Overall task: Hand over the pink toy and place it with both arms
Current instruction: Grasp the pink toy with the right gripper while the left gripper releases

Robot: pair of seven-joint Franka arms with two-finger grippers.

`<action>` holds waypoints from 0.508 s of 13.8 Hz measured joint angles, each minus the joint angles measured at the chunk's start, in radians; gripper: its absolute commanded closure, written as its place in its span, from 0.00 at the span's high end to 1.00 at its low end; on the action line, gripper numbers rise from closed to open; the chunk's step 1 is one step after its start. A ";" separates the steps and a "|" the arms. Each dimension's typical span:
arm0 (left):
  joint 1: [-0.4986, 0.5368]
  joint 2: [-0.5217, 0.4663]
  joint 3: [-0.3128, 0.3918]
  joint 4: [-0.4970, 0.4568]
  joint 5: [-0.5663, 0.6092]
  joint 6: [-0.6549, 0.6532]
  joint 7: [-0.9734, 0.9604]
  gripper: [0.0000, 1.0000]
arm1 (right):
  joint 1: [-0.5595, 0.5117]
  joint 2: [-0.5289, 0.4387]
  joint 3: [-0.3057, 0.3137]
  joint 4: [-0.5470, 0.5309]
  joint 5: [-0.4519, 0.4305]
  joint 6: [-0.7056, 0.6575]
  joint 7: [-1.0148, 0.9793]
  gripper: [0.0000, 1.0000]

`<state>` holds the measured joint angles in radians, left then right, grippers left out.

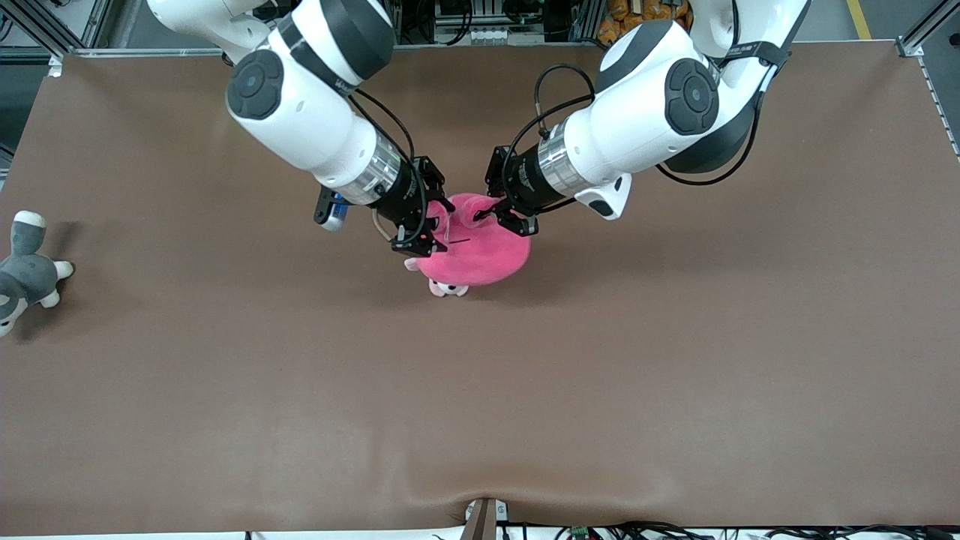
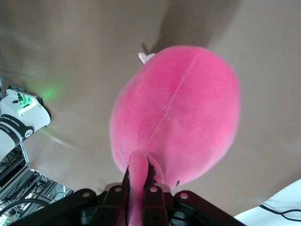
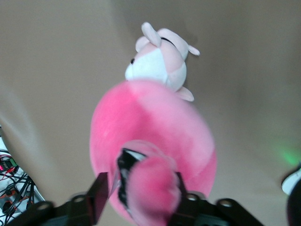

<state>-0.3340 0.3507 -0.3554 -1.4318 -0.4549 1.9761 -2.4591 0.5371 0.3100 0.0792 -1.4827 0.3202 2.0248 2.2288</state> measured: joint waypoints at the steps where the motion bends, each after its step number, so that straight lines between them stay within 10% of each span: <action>1: 0.000 0.000 0.000 0.001 0.000 0.000 0.000 0.00 | 0.001 0.000 0.000 0.002 -0.022 -0.009 0.000 0.00; 5: 0.004 0.000 0.002 0.002 0.000 0.005 0.000 0.53 | 0.001 0.000 0.000 0.010 -0.048 -0.030 0.000 0.00; 6: 0.009 0.000 0.004 0.006 0.000 0.006 0.001 1.00 | 0.001 0.000 -0.001 0.009 -0.052 -0.032 0.000 0.00; 7: 0.016 -0.002 0.005 0.010 0.000 0.006 0.007 1.00 | 0.001 0.000 -0.003 0.009 -0.057 -0.034 0.001 0.00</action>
<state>-0.3180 0.3487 -0.3500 -1.4216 -0.4547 1.9816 -2.4520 0.5382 0.3102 0.0764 -1.4735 0.2632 1.9908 2.2296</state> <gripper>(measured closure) 0.652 0.881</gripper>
